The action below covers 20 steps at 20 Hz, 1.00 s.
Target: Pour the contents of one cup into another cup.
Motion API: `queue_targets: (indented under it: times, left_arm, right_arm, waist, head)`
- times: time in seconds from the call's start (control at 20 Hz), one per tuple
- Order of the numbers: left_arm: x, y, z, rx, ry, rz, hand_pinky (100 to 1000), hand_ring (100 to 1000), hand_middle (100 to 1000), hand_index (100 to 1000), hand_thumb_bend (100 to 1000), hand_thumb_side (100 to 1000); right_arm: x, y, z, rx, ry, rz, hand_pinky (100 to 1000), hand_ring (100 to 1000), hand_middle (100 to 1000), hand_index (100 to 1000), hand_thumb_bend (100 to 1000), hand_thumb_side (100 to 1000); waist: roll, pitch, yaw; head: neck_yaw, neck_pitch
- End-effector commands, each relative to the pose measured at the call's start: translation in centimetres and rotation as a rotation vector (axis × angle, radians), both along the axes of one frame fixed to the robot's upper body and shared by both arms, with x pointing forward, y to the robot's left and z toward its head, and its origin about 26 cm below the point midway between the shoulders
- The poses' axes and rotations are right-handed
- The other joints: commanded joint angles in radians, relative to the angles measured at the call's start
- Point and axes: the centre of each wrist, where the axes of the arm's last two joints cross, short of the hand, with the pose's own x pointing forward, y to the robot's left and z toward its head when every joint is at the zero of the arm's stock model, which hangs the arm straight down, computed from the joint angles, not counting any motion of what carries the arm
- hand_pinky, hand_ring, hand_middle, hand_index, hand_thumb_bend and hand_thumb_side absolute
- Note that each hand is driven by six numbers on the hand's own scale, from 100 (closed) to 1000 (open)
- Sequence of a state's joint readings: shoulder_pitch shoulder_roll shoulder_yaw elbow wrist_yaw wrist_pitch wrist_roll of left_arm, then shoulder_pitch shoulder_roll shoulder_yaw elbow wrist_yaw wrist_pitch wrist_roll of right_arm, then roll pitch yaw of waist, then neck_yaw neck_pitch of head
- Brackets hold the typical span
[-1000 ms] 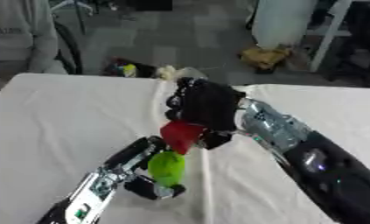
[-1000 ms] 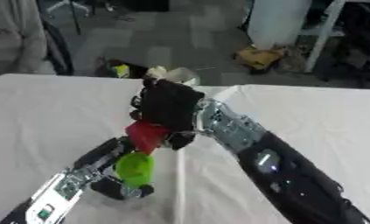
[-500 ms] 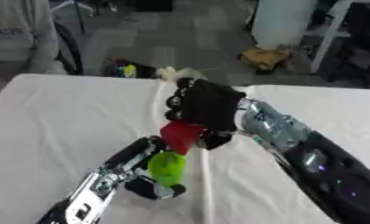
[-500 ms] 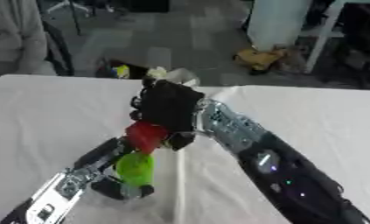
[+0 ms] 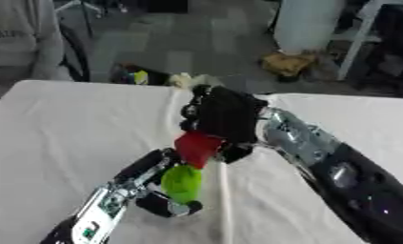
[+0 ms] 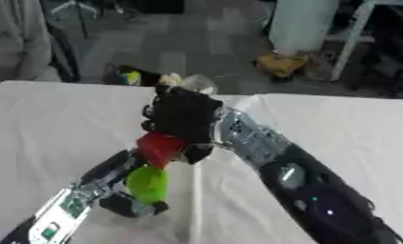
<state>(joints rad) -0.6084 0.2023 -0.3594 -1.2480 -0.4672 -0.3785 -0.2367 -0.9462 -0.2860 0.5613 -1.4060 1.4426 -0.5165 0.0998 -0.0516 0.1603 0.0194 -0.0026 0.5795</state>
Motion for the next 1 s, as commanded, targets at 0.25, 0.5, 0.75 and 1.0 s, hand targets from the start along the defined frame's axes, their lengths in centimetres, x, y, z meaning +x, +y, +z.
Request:
queue_targets:
  times: [0.25,0.5,0.75,1.0]
  left_arm:
    - [0.4,0.2,1.1,0.002,-0.028,-0.001,100,122,352,629,262,206]
    - [0.4,0.3,1.0,0.003,-0.027,0.001,100,122,352,629,263,206]
    - [0.5,0.5,1.0,0.002,-0.030,0.014,100,126,356,631,260,213]
    - [0.8,1.4,1.0,0.007,-0.052,0.076,100,136,368,634,257,236]
  right_arm:
    - [-0.3,-0.1,1.5,0.004,-0.038,0.009,656,398,354,468,100,356]
    - [-0.2,-0.1,1.4,0.005,-0.035,0.007,656,398,354,468,100,358]
    - [-0.3,-0.2,1.6,0.026,-0.033,0.005,654,395,351,467,100,357]
    - [-0.4,-0.2,2.0,0.052,-0.035,0.007,653,393,348,466,100,360]
  waist:
    - [0.002,-0.020,-0.002]
    - [0.001,-0.021,0.000]
    - [0.002,-0.022,0.001]
    - [0.002,-0.023,0.000]
  head:
    - [0.001,-0.004]
    - [0.002,-0.003]
    - [0.002,-0.004]
    - [0.004,-0.005]
